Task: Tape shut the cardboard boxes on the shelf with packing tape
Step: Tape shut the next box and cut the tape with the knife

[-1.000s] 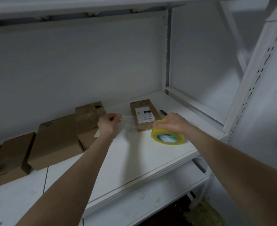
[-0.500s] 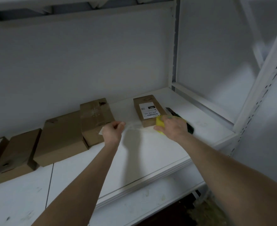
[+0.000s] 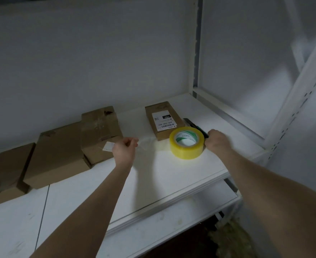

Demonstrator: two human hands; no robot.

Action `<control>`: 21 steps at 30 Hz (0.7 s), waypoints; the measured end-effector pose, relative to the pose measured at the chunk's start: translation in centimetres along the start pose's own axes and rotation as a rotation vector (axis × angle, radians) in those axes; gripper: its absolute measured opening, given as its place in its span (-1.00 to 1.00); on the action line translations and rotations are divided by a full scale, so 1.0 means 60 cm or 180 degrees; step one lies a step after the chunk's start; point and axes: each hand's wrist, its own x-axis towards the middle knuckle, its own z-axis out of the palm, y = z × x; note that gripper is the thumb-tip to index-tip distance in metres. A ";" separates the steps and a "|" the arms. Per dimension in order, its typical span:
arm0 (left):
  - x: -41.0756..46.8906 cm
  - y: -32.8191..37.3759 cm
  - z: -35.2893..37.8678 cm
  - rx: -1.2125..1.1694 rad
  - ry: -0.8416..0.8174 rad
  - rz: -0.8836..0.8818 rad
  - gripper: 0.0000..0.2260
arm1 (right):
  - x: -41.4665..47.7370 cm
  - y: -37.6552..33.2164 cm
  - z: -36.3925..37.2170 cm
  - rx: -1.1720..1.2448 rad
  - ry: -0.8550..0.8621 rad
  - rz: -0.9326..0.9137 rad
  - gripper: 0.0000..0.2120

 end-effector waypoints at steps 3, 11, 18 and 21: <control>0.002 -0.005 0.000 0.0038 0.0076 -0.0043 -0.87 | 0.011 0.007 0.009 0.0025 -0.0022 -0.0042 -0.77; 0.003 -0.014 0.003 0.0038 0.0098 -0.0094 -0.86 | 0.018 -0.005 -0.003 0.1054 -0.0167 0.0498 -0.74; -0.002 -0.021 -0.009 0.0036 -0.0063 -0.0064 -0.89 | -0.027 -0.016 -0.027 0.3695 0.0057 0.0139 -0.67; -0.007 -0.023 -0.018 0.0018 -0.0144 -0.0030 -0.87 | -0.060 -0.034 -0.047 0.3621 0.0073 -0.0125 -0.86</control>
